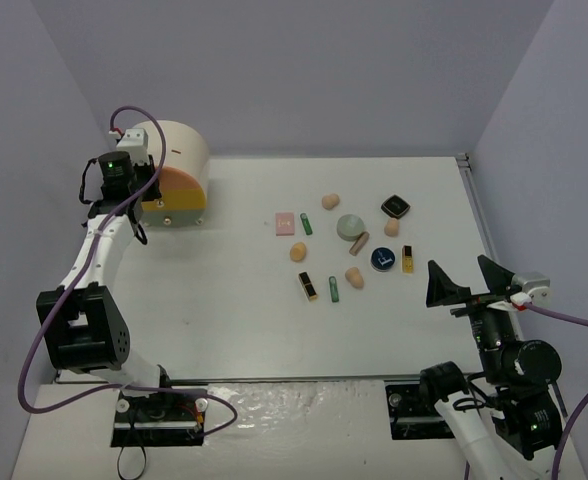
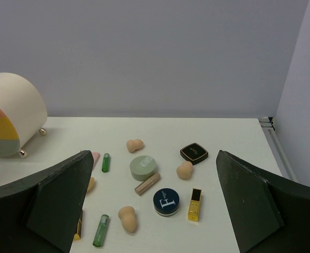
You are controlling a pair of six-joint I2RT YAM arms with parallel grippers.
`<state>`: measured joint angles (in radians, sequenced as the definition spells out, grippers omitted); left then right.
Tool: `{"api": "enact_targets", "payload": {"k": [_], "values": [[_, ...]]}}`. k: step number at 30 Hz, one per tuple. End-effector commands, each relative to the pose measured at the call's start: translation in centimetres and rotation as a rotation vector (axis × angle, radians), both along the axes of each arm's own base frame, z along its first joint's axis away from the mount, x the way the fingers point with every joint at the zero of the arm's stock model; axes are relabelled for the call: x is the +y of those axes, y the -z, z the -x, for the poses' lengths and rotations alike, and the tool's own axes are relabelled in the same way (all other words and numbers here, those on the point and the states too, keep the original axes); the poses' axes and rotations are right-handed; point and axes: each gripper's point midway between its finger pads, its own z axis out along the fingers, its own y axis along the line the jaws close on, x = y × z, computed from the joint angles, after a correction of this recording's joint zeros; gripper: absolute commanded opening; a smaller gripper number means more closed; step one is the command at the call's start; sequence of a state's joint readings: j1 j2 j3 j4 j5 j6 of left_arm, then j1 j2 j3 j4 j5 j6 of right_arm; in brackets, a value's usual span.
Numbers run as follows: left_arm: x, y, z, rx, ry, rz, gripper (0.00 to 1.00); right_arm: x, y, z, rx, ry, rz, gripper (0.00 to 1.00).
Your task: Organize the makeup
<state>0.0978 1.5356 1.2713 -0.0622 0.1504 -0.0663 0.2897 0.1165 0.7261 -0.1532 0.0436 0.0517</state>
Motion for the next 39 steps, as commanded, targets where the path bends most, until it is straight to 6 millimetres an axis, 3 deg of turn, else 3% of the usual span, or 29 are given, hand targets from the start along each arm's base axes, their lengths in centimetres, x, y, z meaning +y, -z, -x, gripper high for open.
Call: {"api": "enact_targets", "payload": {"k": [1,4,24,39], "values": [[0.0,-5.0,-1.1,-0.152,0.019,-0.018,0.08,0.2,-2.1,0.0,-0.081,-0.012,-0.016,1.0],[-0.1,-4.9,-0.6,-0.152,0.021,-0.014,0.0,0.2,-2.2,0.1,-0.084,-0.013,-0.016,1.0],[-0.5,-4.5,6.2,-0.161,-0.007,-0.006,0.0,0.0,-2.3,0.5,-0.097,-0.011,-0.032,1.0],[-1.3,-2.8,8.5,-0.125,0.001,0.037,0.03,0.1,-2.3,0.6,-0.095,-0.016,-0.036,1.0]]}}
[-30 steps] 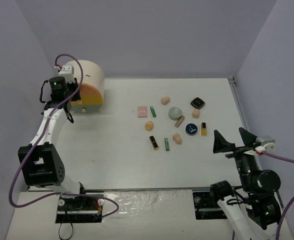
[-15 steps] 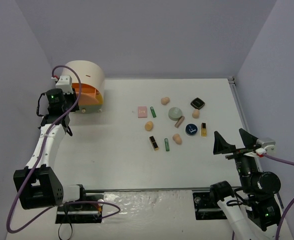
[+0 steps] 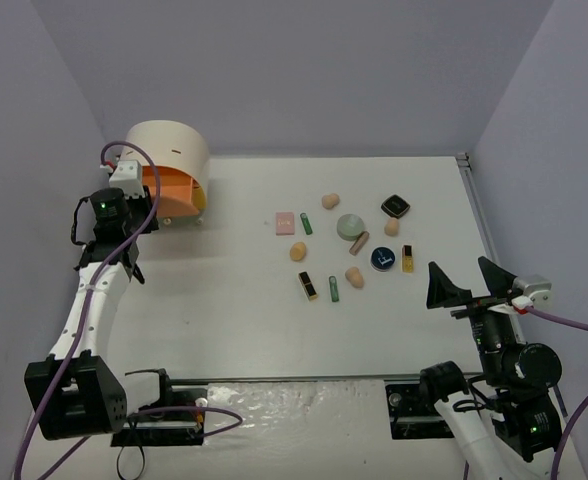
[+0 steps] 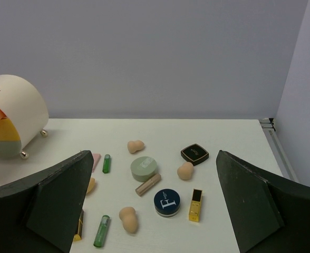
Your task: Organize the makeup
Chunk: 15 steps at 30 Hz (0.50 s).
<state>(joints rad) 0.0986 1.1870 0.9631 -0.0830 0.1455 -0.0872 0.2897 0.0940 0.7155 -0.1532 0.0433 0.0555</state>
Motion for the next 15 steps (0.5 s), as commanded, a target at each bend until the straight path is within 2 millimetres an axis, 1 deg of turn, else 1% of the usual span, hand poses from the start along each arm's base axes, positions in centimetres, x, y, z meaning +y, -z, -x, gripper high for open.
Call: {"api": "enact_targets", "payload": {"k": [1,2,3,6,8,10,11,13,15], "values": [[-0.46,-3.32,0.0,-0.106,0.014,0.021,0.05,0.19,-2.38,0.31,-0.085,-0.016,-0.029,1.0],[-0.47,-3.37,0.09,-0.107,0.014,0.022,0.08,0.22,-2.4,0.32,-0.085,-0.017,-0.029,1.0],[-0.48,-3.45,0.14,-0.108,0.013,0.023,0.13,0.24,-2.43,0.32,-0.085,-0.018,-0.029,1.0],[-0.58,-3.61,0.27,-0.109,0.014,0.03,0.22,0.33,-2.33,0.21,-0.079,-0.022,-0.026,1.0],[-0.62,-3.59,0.37,-0.106,0.014,0.033,0.32,0.37,-2.37,0.2,-0.077,-0.024,-0.028,1.0],[-0.64,-3.57,0.44,-0.104,0.014,0.035,0.37,0.42,-2.44,0.25,-0.079,-0.027,-0.028,1.0],[-0.66,-3.48,0.49,-0.1,0.015,0.036,0.4,0.43,-2.37,0.22,-0.077,-0.027,-0.028,1.0],[-0.73,-3.54,0.63,-0.1,0.015,0.04,0.53,0.45,-2.4,0.21,-0.076,-0.028,-0.03,1.0],[-0.82,-3.68,0.75,-0.102,0.016,0.046,0.58,0.51,-2.32,0.17,-0.072,-0.031,-0.028,1.0]]}}
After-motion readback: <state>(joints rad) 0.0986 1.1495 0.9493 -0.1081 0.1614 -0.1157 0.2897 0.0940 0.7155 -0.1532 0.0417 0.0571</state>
